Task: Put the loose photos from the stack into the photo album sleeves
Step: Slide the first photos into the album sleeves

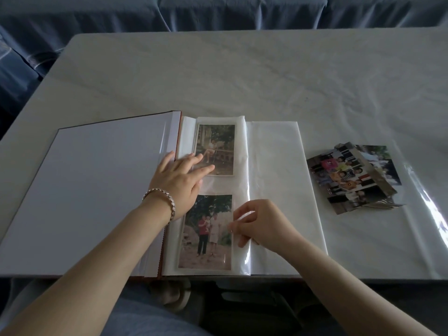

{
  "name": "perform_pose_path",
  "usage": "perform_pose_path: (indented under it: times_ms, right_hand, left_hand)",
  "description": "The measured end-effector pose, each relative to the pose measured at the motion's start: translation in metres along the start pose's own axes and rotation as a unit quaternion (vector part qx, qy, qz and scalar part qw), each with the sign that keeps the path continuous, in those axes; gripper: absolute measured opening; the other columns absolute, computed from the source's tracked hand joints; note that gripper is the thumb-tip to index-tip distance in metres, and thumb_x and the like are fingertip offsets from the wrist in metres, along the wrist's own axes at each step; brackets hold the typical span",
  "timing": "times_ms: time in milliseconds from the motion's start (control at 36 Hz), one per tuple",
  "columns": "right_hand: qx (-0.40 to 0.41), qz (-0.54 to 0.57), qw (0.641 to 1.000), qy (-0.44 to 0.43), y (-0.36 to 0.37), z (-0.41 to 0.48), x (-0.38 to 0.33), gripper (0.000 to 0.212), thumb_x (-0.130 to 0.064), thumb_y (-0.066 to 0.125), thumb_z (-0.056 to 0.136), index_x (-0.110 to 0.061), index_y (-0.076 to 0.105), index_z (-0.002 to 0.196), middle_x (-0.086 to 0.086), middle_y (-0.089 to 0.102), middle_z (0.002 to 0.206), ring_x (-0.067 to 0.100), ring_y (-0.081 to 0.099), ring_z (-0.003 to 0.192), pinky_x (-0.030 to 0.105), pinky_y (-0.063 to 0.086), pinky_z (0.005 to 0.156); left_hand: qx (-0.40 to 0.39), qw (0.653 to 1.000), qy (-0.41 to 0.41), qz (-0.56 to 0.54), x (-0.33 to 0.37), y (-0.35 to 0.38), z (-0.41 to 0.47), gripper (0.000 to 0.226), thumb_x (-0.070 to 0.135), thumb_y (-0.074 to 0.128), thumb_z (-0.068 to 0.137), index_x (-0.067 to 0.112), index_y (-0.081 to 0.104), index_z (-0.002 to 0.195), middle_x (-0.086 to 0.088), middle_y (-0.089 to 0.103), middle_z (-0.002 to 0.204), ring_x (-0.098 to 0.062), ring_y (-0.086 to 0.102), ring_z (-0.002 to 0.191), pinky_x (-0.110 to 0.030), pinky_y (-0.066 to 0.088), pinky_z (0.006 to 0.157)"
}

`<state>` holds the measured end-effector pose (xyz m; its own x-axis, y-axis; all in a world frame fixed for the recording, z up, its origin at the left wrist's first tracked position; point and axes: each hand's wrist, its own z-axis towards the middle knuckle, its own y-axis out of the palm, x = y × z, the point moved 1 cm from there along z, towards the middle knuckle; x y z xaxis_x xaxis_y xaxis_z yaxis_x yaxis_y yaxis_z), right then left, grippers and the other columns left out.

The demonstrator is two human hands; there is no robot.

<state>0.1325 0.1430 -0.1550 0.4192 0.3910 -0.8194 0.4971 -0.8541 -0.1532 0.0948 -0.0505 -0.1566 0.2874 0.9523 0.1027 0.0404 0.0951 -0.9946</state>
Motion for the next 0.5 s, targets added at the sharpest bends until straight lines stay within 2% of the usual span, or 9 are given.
perform_pose_path:
  times_ms: [139, 222, 278, 333, 389, 444, 472, 500]
  right_hand:
    - [-0.009, -0.047, 0.999, -0.003, -0.002, -0.001, 0.002, 0.011, -0.013, 0.067, 0.085, -0.012, 0.063, 0.074, 0.000, 0.068, 0.058, 0.004, 0.061, 0.045, 0.009, 0.036, 0.038]
    - [-0.015, -0.091, 0.996, -0.017, -0.004, -0.002, 0.003, 0.013, -0.013, 0.058, 0.091, -0.014, 0.069, 0.084, 0.005, 0.072, 0.073, 0.009, 0.064, 0.053, 0.010, 0.036, 0.041]
    - [0.020, -0.126, 0.991, -0.036, -0.008, -0.003, 0.005, 0.018, -0.014, 0.053, 0.092, -0.017, 0.071, 0.094, -0.002, 0.071, 0.079, 0.001, 0.061, 0.051, 0.007, 0.037, 0.044]
    - [0.105, -0.136, 0.983, -0.069, -0.013, -0.004, 0.007, 0.020, -0.015, 0.054, 0.092, -0.019, 0.069, 0.104, -0.012, 0.064, 0.080, -0.008, 0.057, 0.051, 0.004, 0.038, 0.046]
    - [0.179, -0.146, 0.967, -0.104, -0.017, -0.003, 0.007, 0.024, -0.019, 0.056, 0.091, -0.021, 0.064, 0.113, -0.013, 0.058, 0.087, -0.009, 0.056, 0.064, 0.003, 0.040, 0.052]
    - [0.198, -0.163, 0.960, -0.116, -0.018, 0.000, 0.007, 0.031, -0.023, 0.057, 0.090, -0.022, 0.057, 0.122, -0.008, 0.054, 0.105, -0.002, 0.054, 0.078, 0.004, 0.041, 0.062]
    - [0.194, -0.165, 0.960, -0.117, -0.018, 0.002, 0.006, 0.034, -0.024, 0.058, 0.090, -0.021, 0.056, 0.124, -0.007, 0.051, 0.111, 0.000, 0.052, 0.083, 0.005, 0.041, 0.067]
    - [0.188, -0.168, 0.960, -0.120, -0.017, 0.004, 0.005, 0.036, -0.024, 0.059, 0.090, -0.020, 0.055, 0.125, -0.008, 0.050, 0.113, 0.001, 0.051, 0.085, 0.006, 0.042, 0.069]
  left_hand:
    - [0.001, 1.000, 0.000, 0.001, 0.000, 0.000, 0.000, 0.045, 0.023, 0.039, 0.097, 0.035, 0.038, 0.141, 0.001, 0.029, 0.152, -0.017, 0.024, 0.140, -0.032, -0.004, 0.113]
    - [0.017, 0.999, -0.017, -0.026, 0.006, -0.004, -0.001, 0.044, 0.018, 0.043, 0.096, 0.028, 0.044, 0.138, -0.001, 0.033, 0.150, -0.019, 0.031, 0.136, -0.031, 0.010, 0.110]
    - [0.037, 0.994, -0.060, -0.087, 0.012, -0.009, -0.005, 0.042, 0.011, 0.045, 0.095, 0.018, 0.049, 0.135, -0.004, 0.036, 0.148, -0.021, 0.037, 0.132, -0.032, 0.022, 0.109]
    - [0.072, 0.974, -0.119, -0.177, 0.020, -0.017, -0.011, 0.040, 0.005, 0.045, 0.094, 0.009, 0.050, 0.133, -0.010, 0.042, 0.141, -0.023, 0.043, 0.128, -0.030, 0.034, 0.104]
    - [0.086, 0.952, -0.176, -0.234, 0.024, -0.025, -0.016, 0.039, 0.005, 0.046, 0.094, 0.007, 0.048, 0.133, -0.013, 0.049, 0.131, -0.023, 0.052, 0.117, -0.020, 0.039, 0.091]
    - [0.054, 0.933, -0.232, -0.271, 0.024, -0.027, -0.019, 0.042, 0.009, 0.046, 0.095, 0.012, 0.043, 0.136, -0.013, 0.051, 0.130, -0.017, 0.055, 0.104, -0.011, 0.038, 0.075]
    - [0.029, 0.919, -0.254, -0.301, 0.022, -0.026, -0.019, 0.043, 0.011, 0.046, 0.095, 0.015, 0.040, 0.137, -0.012, 0.051, 0.130, -0.014, 0.055, 0.100, -0.012, 0.039, 0.073]
    - [0.006, 0.900, -0.274, -0.340, 0.020, -0.027, -0.019, 0.045, 0.013, 0.047, 0.094, 0.017, 0.039, 0.138, -0.011, 0.051, 0.130, -0.015, 0.055, 0.100, -0.019, 0.043, 0.076]
